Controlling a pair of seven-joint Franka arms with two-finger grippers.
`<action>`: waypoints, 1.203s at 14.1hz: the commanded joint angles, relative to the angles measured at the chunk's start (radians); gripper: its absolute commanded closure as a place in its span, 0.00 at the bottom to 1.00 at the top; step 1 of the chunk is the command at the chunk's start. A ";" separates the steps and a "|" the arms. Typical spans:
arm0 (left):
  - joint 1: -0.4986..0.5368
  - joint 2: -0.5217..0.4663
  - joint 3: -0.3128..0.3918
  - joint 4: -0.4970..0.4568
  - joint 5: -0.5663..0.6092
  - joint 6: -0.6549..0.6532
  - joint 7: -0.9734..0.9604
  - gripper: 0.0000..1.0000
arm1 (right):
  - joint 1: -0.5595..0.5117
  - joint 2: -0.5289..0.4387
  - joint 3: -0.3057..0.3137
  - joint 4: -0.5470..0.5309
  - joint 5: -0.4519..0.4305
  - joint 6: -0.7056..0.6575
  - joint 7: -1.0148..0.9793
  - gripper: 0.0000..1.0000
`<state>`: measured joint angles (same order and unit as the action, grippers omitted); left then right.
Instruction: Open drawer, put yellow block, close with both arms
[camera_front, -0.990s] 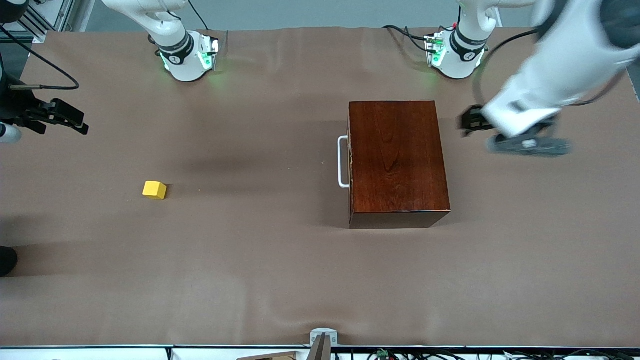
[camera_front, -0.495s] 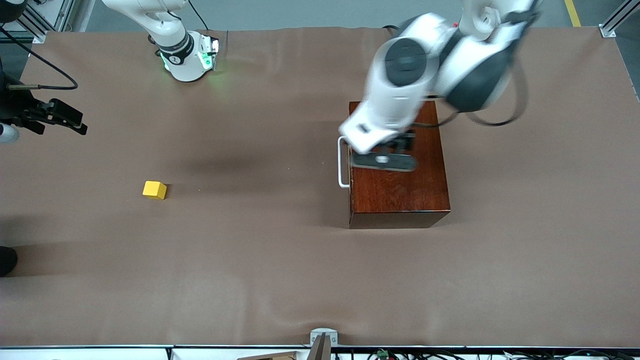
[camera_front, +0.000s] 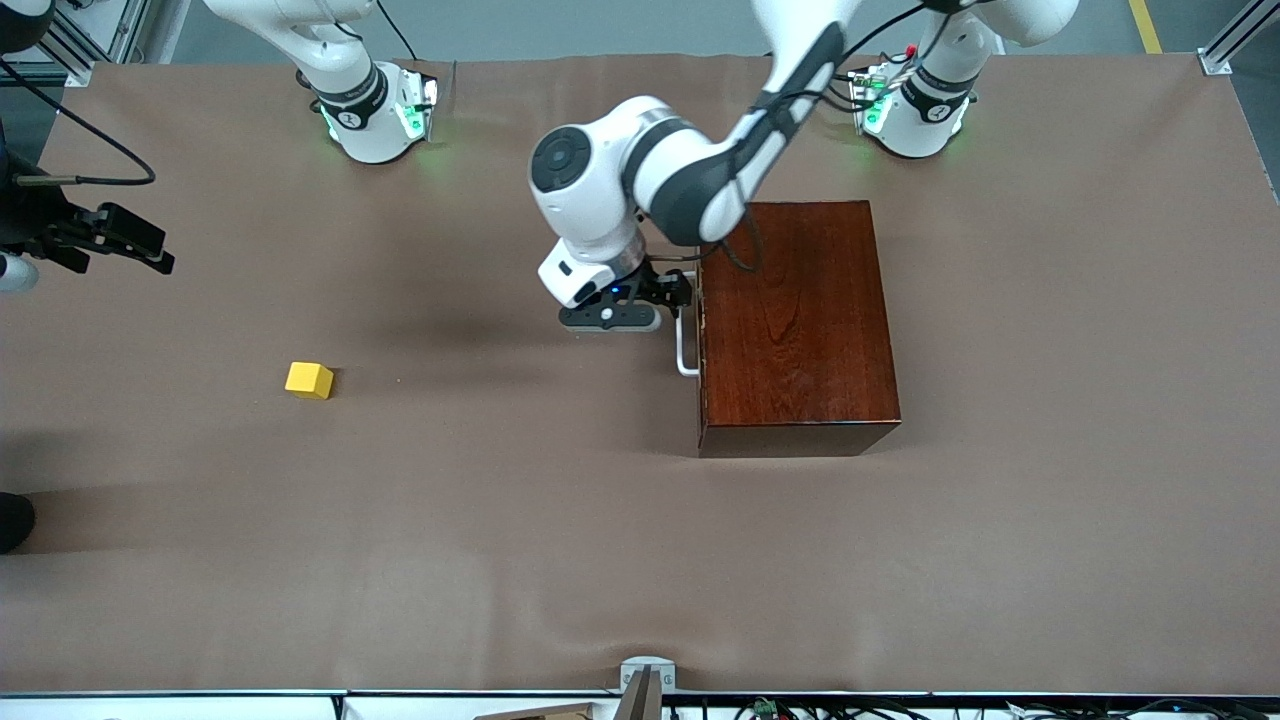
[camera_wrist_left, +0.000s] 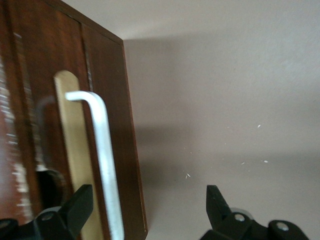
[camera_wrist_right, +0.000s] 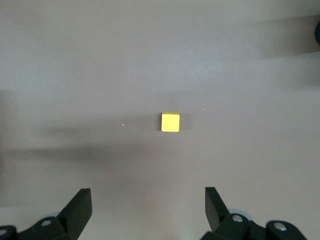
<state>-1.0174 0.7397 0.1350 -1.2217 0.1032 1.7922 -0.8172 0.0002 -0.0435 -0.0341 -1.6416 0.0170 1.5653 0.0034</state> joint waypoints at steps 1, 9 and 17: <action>-0.016 0.023 0.028 0.033 0.033 -0.040 0.001 0.00 | -0.012 0.013 0.008 0.028 0.003 -0.008 0.000 0.00; -0.021 0.064 0.018 0.030 0.104 -0.099 0.035 0.00 | -0.035 0.031 0.006 0.037 -0.003 -0.007 -0.006 0.00; -0.024 0.086 -0.011 0.037 0.089 -0.042 -0.080 0.00 | -0.084 0.085 0.008 0.046 0.003 0.001 -0.005 0.00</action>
<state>-1.0349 0.7957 0.1348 -1.2170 0.1790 1.7402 -0.8422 -0.0419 0.0048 -0.0384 -1.6275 0.0162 1.5694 0.0034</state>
